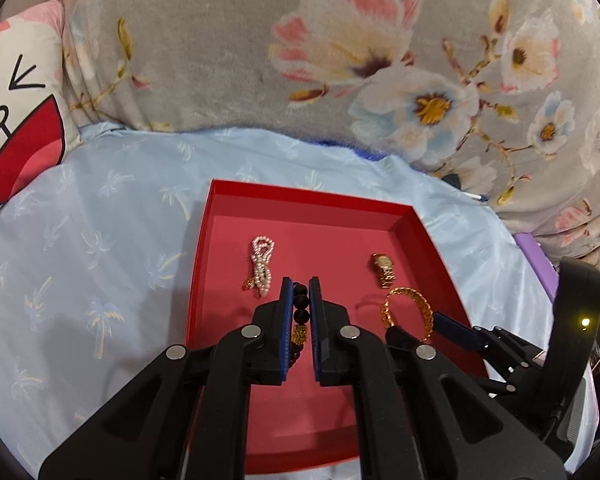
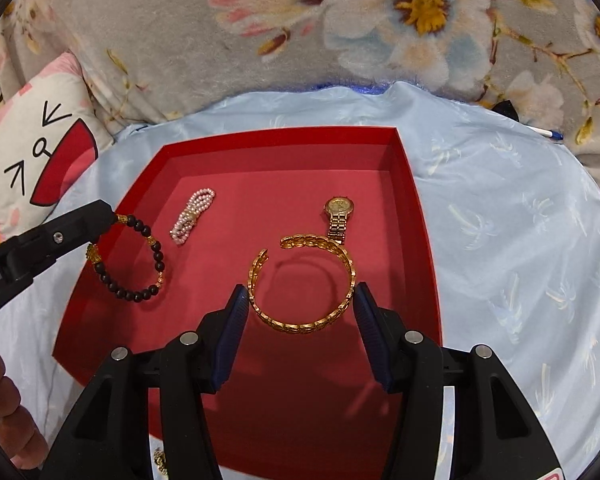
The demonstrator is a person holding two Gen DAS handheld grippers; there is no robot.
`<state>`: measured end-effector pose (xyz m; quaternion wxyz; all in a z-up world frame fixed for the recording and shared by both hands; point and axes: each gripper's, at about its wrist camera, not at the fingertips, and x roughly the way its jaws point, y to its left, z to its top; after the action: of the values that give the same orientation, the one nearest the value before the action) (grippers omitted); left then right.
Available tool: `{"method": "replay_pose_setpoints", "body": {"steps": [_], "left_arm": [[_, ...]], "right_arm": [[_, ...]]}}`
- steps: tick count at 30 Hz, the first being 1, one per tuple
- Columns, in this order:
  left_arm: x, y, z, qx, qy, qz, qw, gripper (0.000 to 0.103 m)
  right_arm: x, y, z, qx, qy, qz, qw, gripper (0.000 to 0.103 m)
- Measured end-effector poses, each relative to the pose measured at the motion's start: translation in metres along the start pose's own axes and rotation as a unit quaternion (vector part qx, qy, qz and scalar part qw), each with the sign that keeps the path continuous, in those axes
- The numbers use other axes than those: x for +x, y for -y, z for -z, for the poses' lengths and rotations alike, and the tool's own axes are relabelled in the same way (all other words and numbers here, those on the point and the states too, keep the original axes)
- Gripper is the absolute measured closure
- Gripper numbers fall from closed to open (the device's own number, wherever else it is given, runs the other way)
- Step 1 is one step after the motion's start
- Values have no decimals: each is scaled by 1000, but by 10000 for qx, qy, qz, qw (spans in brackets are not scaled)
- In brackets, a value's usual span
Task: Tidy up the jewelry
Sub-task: 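Carry the bead bracelet and gold cuff into the red tray and open both tools, then grasp the red flower ring with the left tool while the right tool approaches the gold chain bracelet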
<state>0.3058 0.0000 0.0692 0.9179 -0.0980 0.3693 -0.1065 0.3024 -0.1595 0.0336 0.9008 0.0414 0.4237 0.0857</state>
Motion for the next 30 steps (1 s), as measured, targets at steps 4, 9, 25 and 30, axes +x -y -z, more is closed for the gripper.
{"method": "replay_pose_setpoints", "body": {"steps": [4, 9, 25, 30], "left_arm": [[4, -11, -1, -137, 117, -340, 9993, 63], [-10, -20, 1, -92, 310, -642, 9974, 63], [-95, -12, 123, 164, 143, -789, 9966, 56], [-112, -12, 165, -29, -114, -593, 9982, 56]], "right_arm": [[-4, 0, 1, -33, 291, 271, 9992, 37], [-30, 11, 8, 115, 601, 287, 9977, 37], [-125, 29, 148, 486, 362, -87, 9981, 37], [-138, 25, 189, 581, 197, -167, 9980, 37]]}}
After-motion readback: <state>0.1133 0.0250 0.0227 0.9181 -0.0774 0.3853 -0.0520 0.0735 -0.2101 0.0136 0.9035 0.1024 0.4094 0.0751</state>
